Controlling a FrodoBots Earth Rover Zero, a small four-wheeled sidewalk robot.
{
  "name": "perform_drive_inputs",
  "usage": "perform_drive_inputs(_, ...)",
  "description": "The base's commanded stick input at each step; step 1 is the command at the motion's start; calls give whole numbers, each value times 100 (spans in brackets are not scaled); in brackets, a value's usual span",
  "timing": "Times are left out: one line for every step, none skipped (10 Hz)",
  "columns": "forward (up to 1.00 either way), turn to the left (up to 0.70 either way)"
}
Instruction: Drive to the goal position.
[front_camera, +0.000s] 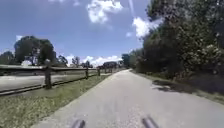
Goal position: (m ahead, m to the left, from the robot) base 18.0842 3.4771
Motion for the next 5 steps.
perform_drive_inputs(50,0)
perform_drive_inputs(50,0)
perform_drive_inputs(50,0)
perform_drive_inputs(50,0)
perform_drive_inputs(50,0)
